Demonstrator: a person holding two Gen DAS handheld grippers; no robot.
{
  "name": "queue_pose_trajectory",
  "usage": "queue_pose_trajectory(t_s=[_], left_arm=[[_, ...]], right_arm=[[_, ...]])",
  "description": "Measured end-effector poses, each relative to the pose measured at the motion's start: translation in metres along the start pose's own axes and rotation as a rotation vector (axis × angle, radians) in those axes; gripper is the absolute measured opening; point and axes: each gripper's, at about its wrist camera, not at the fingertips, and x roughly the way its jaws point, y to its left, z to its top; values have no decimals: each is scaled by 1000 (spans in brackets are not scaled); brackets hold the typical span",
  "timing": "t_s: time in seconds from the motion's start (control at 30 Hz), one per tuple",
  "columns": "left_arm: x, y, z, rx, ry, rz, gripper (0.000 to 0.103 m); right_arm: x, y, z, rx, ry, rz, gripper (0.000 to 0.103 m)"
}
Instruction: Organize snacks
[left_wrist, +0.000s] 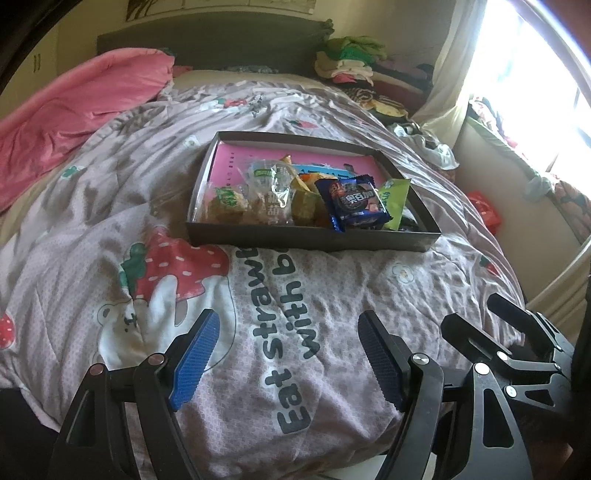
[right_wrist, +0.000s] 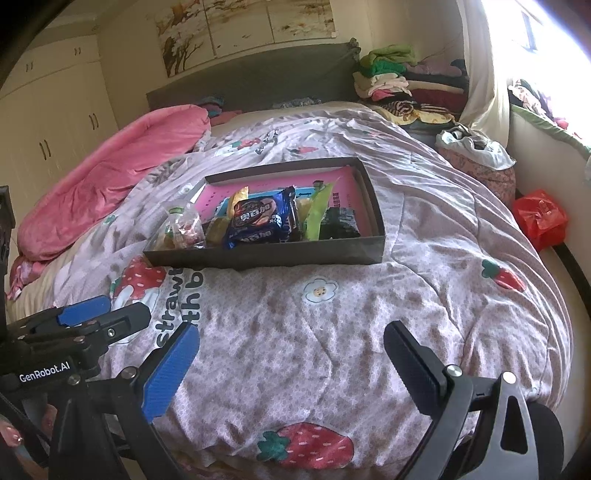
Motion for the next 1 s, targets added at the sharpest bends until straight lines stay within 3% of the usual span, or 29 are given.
queue_pose_trajectory(t_s=[1.0], left_arm=[[3,3,0,2,20,19,79]], right_arm=[[0,0,0,3,0,-5,101]])
